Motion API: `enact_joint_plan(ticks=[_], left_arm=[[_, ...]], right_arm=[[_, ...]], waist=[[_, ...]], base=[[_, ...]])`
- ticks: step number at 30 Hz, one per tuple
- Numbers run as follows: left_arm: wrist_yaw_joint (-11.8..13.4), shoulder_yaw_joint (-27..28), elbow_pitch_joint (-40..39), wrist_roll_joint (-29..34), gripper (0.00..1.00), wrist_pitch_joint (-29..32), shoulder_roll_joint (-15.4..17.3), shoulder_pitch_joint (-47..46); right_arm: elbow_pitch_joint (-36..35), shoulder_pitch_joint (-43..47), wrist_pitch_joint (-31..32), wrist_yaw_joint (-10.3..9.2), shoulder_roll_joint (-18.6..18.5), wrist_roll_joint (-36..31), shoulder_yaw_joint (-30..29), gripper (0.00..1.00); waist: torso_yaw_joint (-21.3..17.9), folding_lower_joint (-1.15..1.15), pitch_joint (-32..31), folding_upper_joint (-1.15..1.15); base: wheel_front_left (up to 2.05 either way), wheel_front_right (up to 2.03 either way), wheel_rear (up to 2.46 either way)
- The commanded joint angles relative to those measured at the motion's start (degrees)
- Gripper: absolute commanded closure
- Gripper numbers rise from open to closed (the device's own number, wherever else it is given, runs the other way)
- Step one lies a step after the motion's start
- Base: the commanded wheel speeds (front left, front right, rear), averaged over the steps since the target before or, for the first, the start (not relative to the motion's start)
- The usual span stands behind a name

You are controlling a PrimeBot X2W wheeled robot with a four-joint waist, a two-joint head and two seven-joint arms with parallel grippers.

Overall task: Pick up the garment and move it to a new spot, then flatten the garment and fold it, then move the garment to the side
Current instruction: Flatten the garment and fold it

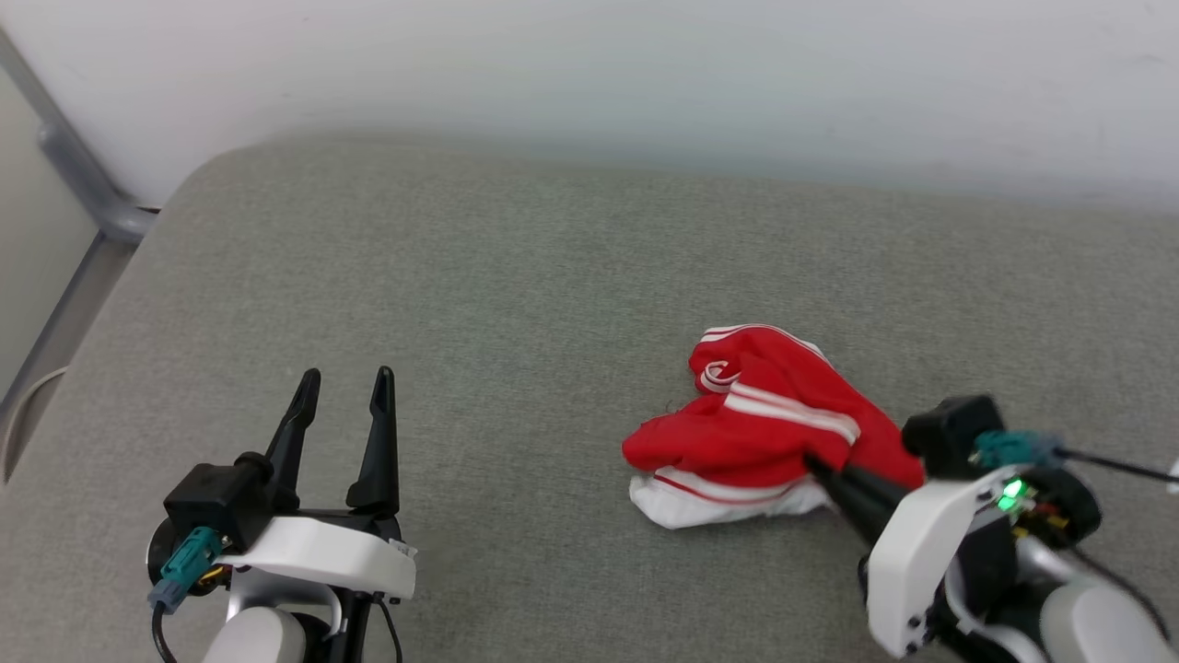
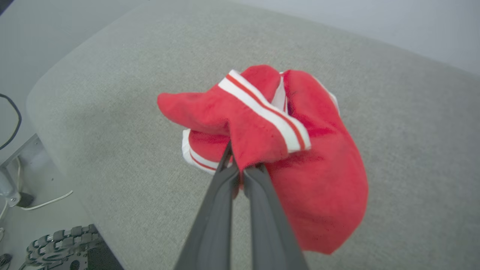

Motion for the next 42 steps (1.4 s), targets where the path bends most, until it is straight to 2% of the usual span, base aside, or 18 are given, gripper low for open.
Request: enact_joint_plan(ticks=[1,6,11,16,19,22,23,24,25,30,36,39,42], left_arm=[[-0.1,0.11,0.01,0.39,0.0,-0.13,-0.22,0.54],[-0.44,0.86,-0.1,0.88,0.0,-0.13,-0.63,0.74],[-0.94,1.17,-0.24,1.27,0.0,-0.13,-0.92,0.39],[-1.27,1.51,-0.25,1.3,0.0,-0.13,-1.11,-0.43],[-1.56,1.72,-0.02,1.31,0.0,-0.13,-1.27,-0.87],[-1.83,2.01,0.25,1.42,0.0,-0.13,-1.31,-1.34],[-1.96,2.12,0.33,1.47,0.0,-0.13,-1.33,-1.46],[-2.06,2.17,0.46,1.49,0.0,-0.14,-1.34,-1.54],[-2.0,2.24,0.52,1.56,0.0,-0.14,-1.37,-1.55],[-2.36,2.26,1.09,1.76,0.0,-0.14,-1.5,-1.35],[-2.46,2.18,2.04,1.77,0.0,-0.14,-1.5,-0.78],[-2.4,2.05,2.54,1.72,0.0,-0.14,-1.47,-0.2],[-2.14,1.76,2.73,1.7,0.0,-0.06,-1.54,0.67]], right_arm=[[-1.16,-1.57,-0.74,-0.05,-0.61,-0.49,-0.72,1.0],[-4.37,-4.27,-0.78,-0.05,-1.11,-1.79,-6.38,1.0],[-2.88,-1.97,1.92,-0.05,0.49,-2.87,-18.05,1.0],[3.73,-0.32,2.81,-0.04,2.15,-2.36,-29.66,1.0],[8.79,-0.56,1.23,-0.04,2.77,-2.08,-32.96,1.0],[12.91,-1.04,-1.31,-0.04,3.41,-1.56,-33.53,1.0],[13.99,-1.23,-2.4,-0.04,3.56,-1.59,-33.29,0.95],[14.82,-1.45,-3.61,-0.04,3.89,-1.44,-32.98,0.56],[15.33,-1.85,-5.15,-0.04,4.4,-1.02,-32.79,0.0],[15.24,-2.65,-14.35,-0.04,5.31,-1.81,-31.14,0.0],[11.2,-1.22,-27.49,-0.04,6.95,-6.13,-29.35,0.0],[9.15,0.44,-30.91,-0.04,8.24,-8.73,-28.25,0.0],[7.59,2.48,-31.75,-0.04,9.23,-10.6,-26.87,0.0]], waist=[[-0.9,0.0,-0.14,0.0],[-3.0,0.0,0.06,0.0],[-3.95,0.0,0.78,0.0],[-4.46,0.0,2.59,0.0],[-4.56,0.0,3.57,0.0],[-4.74,0.0,4.29,0.0],[-4.81,0.0,4.48,0.0],[-4.88,0.0,4.58,0.0],[-4.98,0.0,4.62,0.0],[-5.24,0.0,4.31,0.0],[-5.27,0.0,2.54,0.0],[-5.23,0.0,1.09,0.0],[-5.14,0.0,-0.56,0.0]], base=[[0.0,0.0,0.0],[0.0,0.0,0.0],[0.0,0.0,0.0],[0.0,0.0,0.0],[0.0,0.0,0.0],[0.0,0.0,0.0],[0.0,0.0,0.0],[0.0,0.0,0.0],[0.0,0.0,0.0],[0.0,0.0,0.0],[0.0,0.0,0.0],[0.0,0.0,0.0],[0.0,0.0,0.0]])
